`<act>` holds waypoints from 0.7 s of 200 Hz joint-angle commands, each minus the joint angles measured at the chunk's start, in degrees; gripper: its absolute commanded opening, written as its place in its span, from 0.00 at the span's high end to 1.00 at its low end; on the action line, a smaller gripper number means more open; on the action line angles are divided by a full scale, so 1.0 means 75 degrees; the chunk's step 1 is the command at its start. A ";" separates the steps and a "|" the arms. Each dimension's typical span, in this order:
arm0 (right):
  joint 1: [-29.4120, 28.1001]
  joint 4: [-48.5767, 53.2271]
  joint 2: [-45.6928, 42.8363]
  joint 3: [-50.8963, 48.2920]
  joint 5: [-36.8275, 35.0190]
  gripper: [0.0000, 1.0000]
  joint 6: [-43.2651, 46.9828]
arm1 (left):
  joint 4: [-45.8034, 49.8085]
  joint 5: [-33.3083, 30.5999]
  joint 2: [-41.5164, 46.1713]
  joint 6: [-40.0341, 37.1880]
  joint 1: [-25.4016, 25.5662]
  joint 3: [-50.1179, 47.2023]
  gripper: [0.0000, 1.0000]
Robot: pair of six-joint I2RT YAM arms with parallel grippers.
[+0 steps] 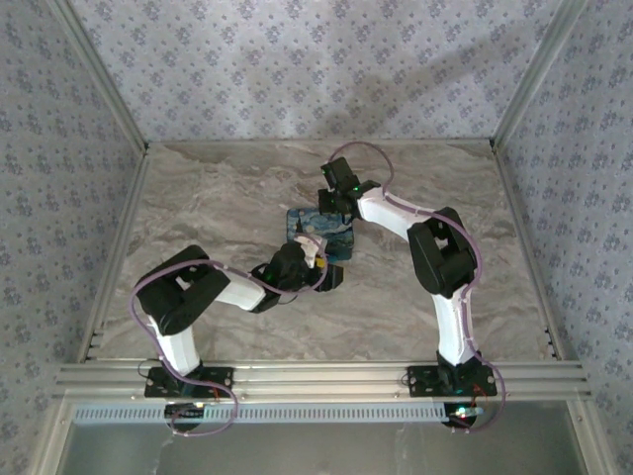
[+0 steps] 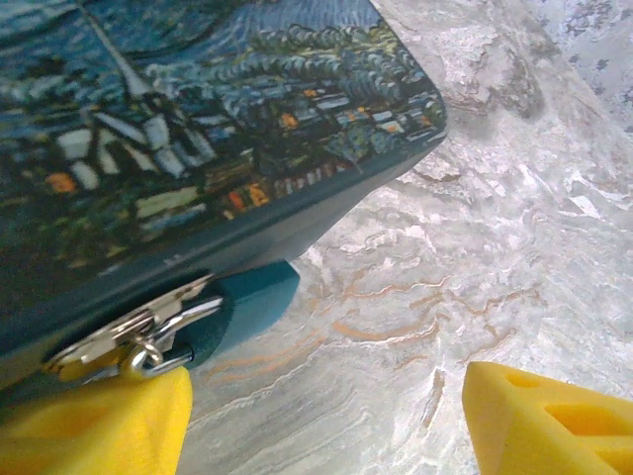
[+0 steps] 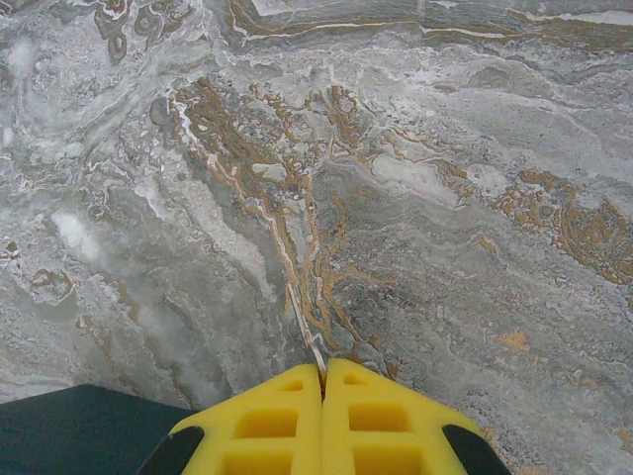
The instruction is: Unlock the padlock with the key
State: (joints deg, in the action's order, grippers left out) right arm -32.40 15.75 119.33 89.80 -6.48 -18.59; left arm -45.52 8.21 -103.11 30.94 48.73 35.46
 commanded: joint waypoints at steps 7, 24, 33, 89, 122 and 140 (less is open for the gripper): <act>-0.0150 0.0830 0.0089 -0.0369 0.0231 1.00 -0.0062 | -0.0441 -0.0143 -0.0080 0.0120 -0.0059 0.0225 0.24; -0.0155 0.0824 0.0065 -0.0389 0.0215 1.00 -0.0064 | -0.0043 -0.0567 -0.0047 0.0257 -0.0057 0.0252 0.23; -0.0150 0.0819 0.0052 -0.0394 0.0218 1.00 -0.0063 | 0.0022 -0.0763 -0.0013 0.0343 -0.0058 0.0193 0.22; -0.0151 0.0760 -0.0010 -0.0418 0.0258 1.00 -0.0098 | -0.0507 -0.0780 -0.0076 0.0801 -0.0118 -0.0133 0.26; -0.0164 0.0723 -0.0067 -0.0455 0.0308 1.00 -0.0121 | -0.2359 -0.0126 -0.0350 0.1157 -0.0407 -0.0802 0.27; -0.0168 0.0731 -0.0067 -0.0410 0.0315 1.00 -0.0123 | -0.2720 0.0053 -0.0440 0.1288 -0.0488 -0.0906 0.25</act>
State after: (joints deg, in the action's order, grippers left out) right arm -32.51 14.76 118.58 88.42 -6.00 -19.03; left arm -56.93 6.52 -104.47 38.15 46.37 29.95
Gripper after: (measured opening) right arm 0.064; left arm 0.733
